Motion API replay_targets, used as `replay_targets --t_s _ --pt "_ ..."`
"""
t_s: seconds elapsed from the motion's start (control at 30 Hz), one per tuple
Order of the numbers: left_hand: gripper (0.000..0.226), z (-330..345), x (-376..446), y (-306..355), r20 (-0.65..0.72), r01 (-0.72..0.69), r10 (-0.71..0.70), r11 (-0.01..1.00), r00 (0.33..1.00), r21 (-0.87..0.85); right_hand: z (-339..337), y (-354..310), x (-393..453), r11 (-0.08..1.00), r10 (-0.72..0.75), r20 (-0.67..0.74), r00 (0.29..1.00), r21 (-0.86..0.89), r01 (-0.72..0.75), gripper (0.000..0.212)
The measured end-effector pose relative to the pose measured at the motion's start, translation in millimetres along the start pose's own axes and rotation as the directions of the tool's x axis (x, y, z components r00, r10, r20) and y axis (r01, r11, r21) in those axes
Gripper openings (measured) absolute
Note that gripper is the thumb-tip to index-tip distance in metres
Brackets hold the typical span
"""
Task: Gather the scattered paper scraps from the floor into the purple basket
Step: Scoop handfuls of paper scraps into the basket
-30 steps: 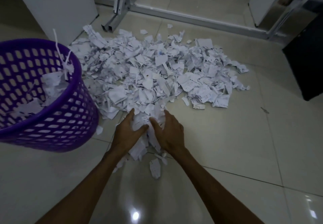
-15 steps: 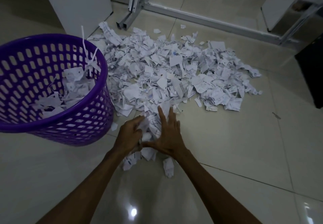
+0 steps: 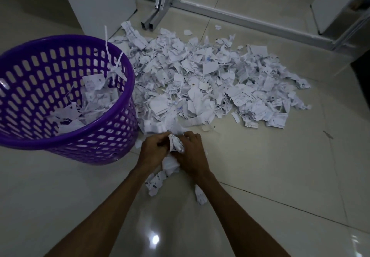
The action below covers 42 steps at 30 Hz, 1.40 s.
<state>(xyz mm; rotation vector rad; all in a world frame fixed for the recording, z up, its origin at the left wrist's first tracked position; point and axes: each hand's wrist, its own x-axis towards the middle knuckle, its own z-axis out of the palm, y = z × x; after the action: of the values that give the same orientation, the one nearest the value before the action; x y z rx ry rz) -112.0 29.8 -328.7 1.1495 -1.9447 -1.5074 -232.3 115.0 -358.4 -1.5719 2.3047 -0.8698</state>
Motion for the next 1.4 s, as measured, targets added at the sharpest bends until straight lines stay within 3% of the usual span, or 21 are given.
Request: replay_targets --t_s 0.13,0.23,0.3,0.4,0.5,0.6,0.77,0.87,1.03,1.17,1.4 --pt "0.027 0 1 10 -0.019 0.003 -0.003 1.0 1.0 0.018 -6 1 4 0.998 0.014 -0.084 0.996 0.065 -0.008 0.003" --pt "0.039 -3 1 22 -0.008 -0.001 0.001 1.0 1.0 0.006 -28 -1 4 0.956 0.216 -0.12 0.969 0.226 -0.186 0.014" --pt "0.048 -7 1 35 0.025 -0.073 0.072 0.996 0.997 0.053 -44 0 8 0.938 0.277 -0.239 0.93 0.279 -0.208 0.022" --pt "0.053 -13 -3 62 0.056 -0.204 0.199 0.974 0.978 0.102 -78 -9 20 0.897 0.361 -0.282 0.889 0.367 -0.248 0.025" --pt "0.053 -23 -7 96 0.07 -0.351 0.345 0.93 0.936 0.108 -109 -29 37 0.879 0.346 -0.344 0.873 0.445 -0.173 0.018" --pt "0.05 -45 -13 128 0.015 -0.501 0.505 0.85 0.863 0.161 -137 -62 58 0.886 0.292 -0.428 0.855 0.458 -0.072 0.026" --pt "0.042 -99 -29 158 -0.156 -0.575 0.615 0.783 0.773 0.235 -160 -121 91 0.873 0.194 -0.445 0.874 0.485 0.053 0.014" --pt "0.039 -131 -35 158 -0.22 -0.547 0.614 0.782 0.758 0.297 -157 -155 104 0.859 0.138 -0.431 0.892 0.5 0.109 0.02" --pt "0.03 -178 -40 141 -0.313 -0.339 0.442 0.88 0.84 0.333 -134 -206 116 0.906 -0.028 -0.377 0.926 0.382 0.183 0.016" --pt "0.028 -199 -46 122 -0.319 -0.205 0.346 0.893 0.882 0.401 -108 -238 118 0.922 -0.139 -0.308 0.941 0.307 0.237 0.016" --pt "0.027 -209 -51 113 -0.502 -0.089 0.278 0.926 0.819 0.367 -80 -269 131 0.965 -0.129 -0.11 0.986 0.214 0.15 0.041"
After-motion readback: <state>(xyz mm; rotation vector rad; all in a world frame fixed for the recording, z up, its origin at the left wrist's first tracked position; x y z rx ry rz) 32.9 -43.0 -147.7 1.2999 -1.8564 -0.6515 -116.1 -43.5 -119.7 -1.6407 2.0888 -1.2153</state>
